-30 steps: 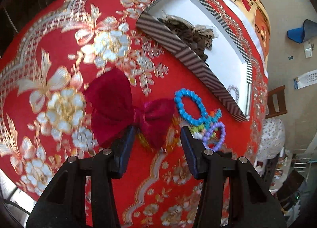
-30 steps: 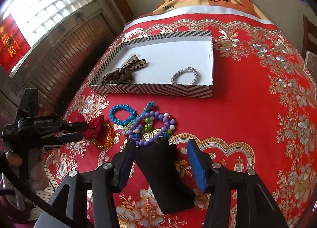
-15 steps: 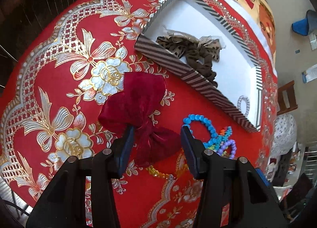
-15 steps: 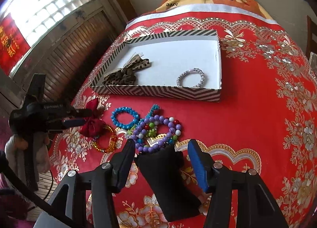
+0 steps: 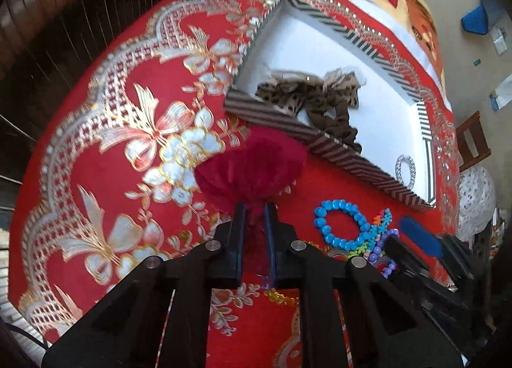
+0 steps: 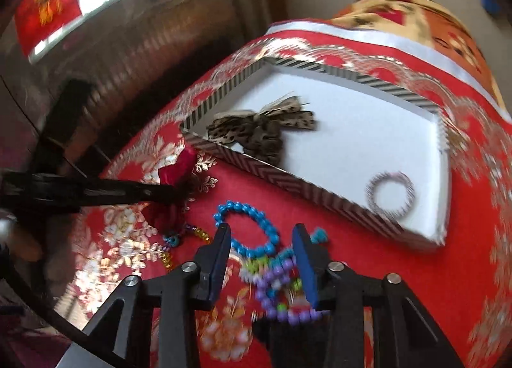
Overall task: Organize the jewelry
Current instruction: 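Grasp the dark red velvet bow with the left tool while the right tool grasps the blue bead bracelet, then drop the red bow into the tray with the left tool while the right tool drops the blue bracelet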
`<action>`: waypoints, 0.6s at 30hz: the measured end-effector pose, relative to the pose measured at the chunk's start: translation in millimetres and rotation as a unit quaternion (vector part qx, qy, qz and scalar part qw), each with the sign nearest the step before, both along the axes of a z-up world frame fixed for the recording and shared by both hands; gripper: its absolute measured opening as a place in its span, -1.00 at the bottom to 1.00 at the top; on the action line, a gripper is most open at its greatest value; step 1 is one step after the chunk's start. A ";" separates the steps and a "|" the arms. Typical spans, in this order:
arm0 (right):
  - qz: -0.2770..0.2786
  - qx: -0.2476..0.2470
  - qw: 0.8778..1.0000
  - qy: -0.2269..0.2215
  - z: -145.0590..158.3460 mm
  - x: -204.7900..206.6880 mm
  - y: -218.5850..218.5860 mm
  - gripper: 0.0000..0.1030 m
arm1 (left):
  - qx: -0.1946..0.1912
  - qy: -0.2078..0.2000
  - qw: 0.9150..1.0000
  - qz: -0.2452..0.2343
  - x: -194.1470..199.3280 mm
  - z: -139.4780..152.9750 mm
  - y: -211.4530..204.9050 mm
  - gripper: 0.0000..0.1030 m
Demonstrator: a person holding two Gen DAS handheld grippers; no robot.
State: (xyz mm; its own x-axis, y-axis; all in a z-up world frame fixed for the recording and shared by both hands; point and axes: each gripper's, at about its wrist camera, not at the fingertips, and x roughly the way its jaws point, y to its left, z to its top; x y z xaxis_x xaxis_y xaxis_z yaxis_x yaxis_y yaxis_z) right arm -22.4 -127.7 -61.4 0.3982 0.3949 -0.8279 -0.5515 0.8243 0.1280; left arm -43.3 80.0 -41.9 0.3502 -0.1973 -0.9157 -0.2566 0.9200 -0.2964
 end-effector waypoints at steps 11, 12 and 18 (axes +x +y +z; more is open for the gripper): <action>0.034 -0.077 0.996 -0.001 -38.6 17.1 26.8 -0.70 | -0.045 0.004 0.999 -0.012 -2.6 -0.2 13.1 -0.47; 0.033 -0.077 0.996 -0.006 -39.5 17.8 26.3 -0.76 | -0.050 -0.002 0.999 -0.015 -2.3 1.8 11.9 -0.31; 0.014 -0.047 0.999 0.005 -38.5 22.8 16.9 -0.80 | -0.027 0.001 0.999 -0.035 7.9 -4.6 -8.8 0.00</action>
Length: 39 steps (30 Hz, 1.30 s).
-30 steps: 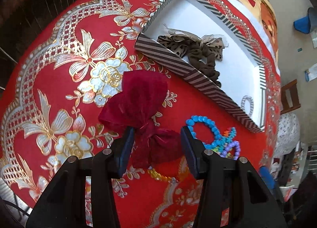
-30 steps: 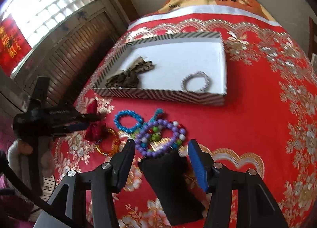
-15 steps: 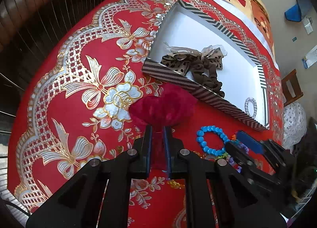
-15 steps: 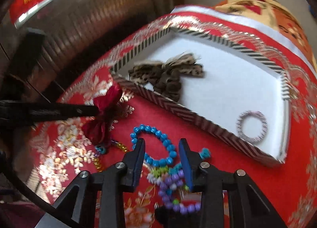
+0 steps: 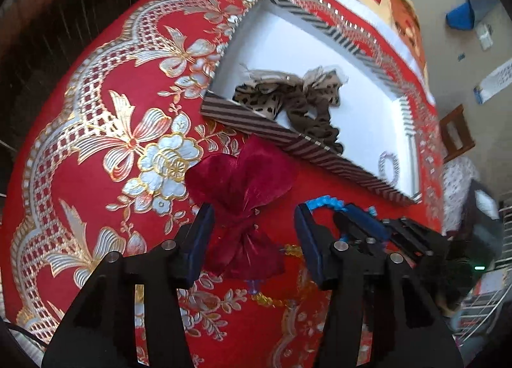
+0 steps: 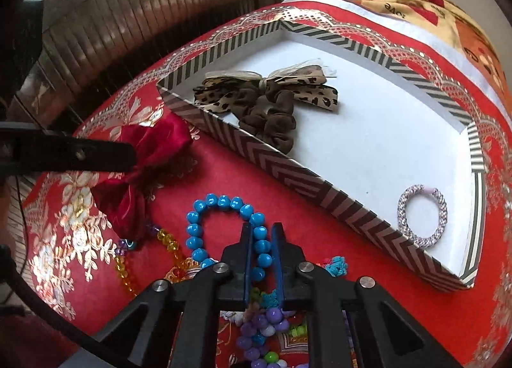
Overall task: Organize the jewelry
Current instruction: 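Drop the red bow into the tray with the left tool while the right tool drops the blue bracelet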
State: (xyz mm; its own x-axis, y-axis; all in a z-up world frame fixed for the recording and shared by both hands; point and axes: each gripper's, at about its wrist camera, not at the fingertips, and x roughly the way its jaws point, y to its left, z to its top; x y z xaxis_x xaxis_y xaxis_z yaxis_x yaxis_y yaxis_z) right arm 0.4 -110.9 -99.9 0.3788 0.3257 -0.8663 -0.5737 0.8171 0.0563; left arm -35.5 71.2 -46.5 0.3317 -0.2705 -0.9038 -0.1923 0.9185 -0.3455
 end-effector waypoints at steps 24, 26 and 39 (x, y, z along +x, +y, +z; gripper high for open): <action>-0.035 0.112 0.990 -0.074 114.5 -5.4 -56.3 -0.80 | 0.055 -0.072 0.996 -0.013 13.3 57.0 -12.9 -0.74; -0.038 0.111 0.990 -0.081 121.1 -1.6 -60.4 -0.80 | 0.063 -0.082 0.995 -0.013 20.3 63.8 -13.5 -0.74; -0.074 0.091 0.989 -0.093 132.3 48.5 -79.3 -0.80 | 0.117 -0.102 0.987 -0.036 83.8 67.8 -12.5 -0.74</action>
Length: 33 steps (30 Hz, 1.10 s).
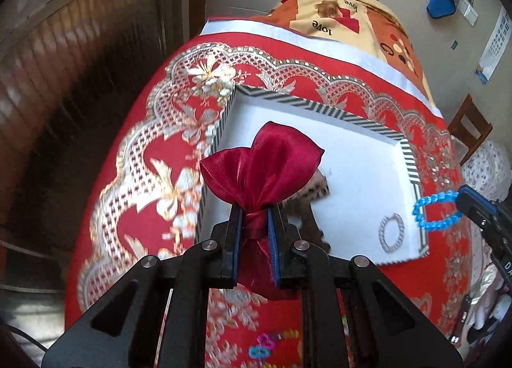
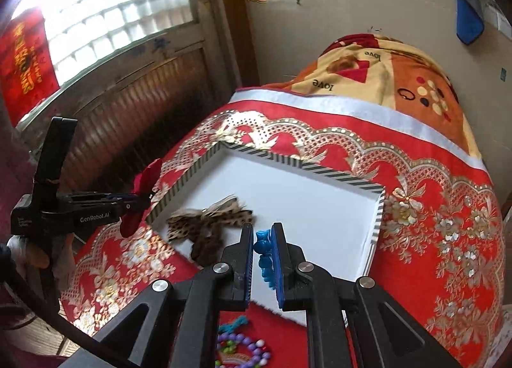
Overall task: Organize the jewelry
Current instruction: 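Drop the red bow into the tray with the left tool while the right tool drops the blue bracelet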
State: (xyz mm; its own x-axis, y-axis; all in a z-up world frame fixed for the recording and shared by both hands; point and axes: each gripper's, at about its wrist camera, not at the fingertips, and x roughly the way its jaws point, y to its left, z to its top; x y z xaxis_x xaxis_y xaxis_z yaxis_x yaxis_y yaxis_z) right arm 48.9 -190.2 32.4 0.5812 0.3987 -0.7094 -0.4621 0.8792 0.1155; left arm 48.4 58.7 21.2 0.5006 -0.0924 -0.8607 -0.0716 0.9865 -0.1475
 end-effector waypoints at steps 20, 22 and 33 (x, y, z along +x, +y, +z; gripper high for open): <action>-0.066 -0.033 0.995 0.073 -71.4 122.1 -16.3 -0.80 | 0.022 0.053 0.998 -0.014 124.5 -60.5 -9.4 -0.74; -0.086 -0.033 0.993 0.075 -79.1 137.3 -25.7 -0.80 | 0.024 0.057 0.998 -0.012 134.3 -66.6 -10.1 -0.74; -0.130 -0.012 0.988 0.083 -94.8 157.9 -51.0 -0.43 | -0.014 0.056 0.998 -0.022 153.6 -82.3 -10.7 -0.12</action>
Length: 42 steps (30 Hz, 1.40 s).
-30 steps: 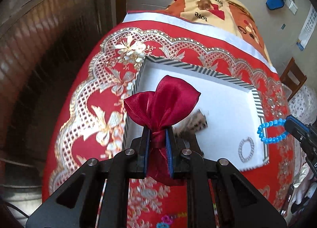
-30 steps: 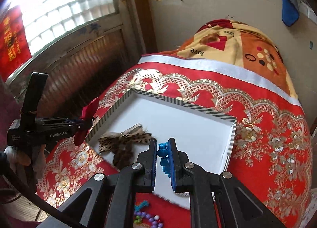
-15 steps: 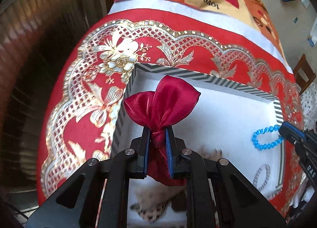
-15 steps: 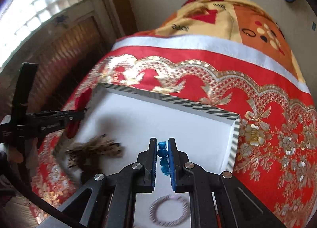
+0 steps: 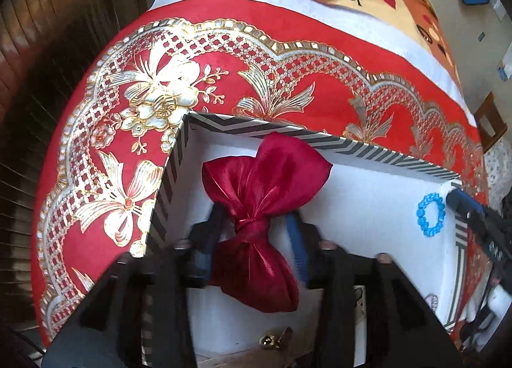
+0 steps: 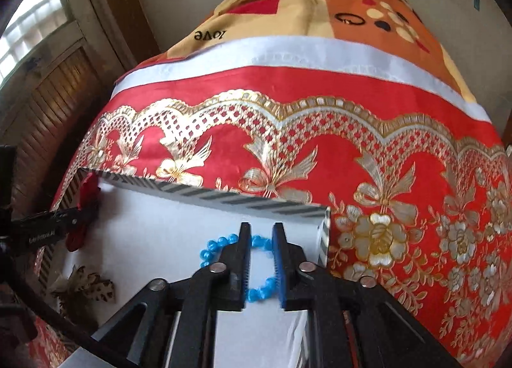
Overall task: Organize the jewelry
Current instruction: 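Drop the red bow into the tray with the left tool while the right tool drops the blue bracelet, then move both open tools back toward the remaining beaded bracelets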
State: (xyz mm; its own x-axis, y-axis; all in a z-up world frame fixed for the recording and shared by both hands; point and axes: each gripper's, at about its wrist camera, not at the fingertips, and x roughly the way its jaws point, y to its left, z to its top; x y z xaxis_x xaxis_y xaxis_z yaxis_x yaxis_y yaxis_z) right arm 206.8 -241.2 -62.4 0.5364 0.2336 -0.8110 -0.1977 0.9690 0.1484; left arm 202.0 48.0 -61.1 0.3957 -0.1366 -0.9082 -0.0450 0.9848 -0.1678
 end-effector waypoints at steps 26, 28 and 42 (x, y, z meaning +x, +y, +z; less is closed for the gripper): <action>0.006 0.059 0.996 -0.059 55.1 -193.9 7.3 -0.14 | 0.098 -0.059 0.993 0.022 -180.8 60.7 -22.1 -0.11; 0.012 0.046 0.997 -0.057 54.2 -206.2 10.1 -0.14 | 0.098 -0.059 0.993 0.022 -192.9 61.7 -24.2 -0.11; 0.015 0.036 0.998 -0.043 46.8 -278.5 -9.2 -0.14 | 0.083 -0.056 0.994 0.039 -266.3 67.8 -23.7 -0.11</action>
State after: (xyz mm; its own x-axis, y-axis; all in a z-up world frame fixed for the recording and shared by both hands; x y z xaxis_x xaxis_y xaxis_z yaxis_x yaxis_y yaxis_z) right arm -71.8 -250.4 -15.6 0.5956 0.3067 -0.7424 -0.2414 0.9498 0.1988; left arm -64.3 24.3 6.7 0.4989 0.0464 -0.8654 -0.1119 0.9937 -0.0112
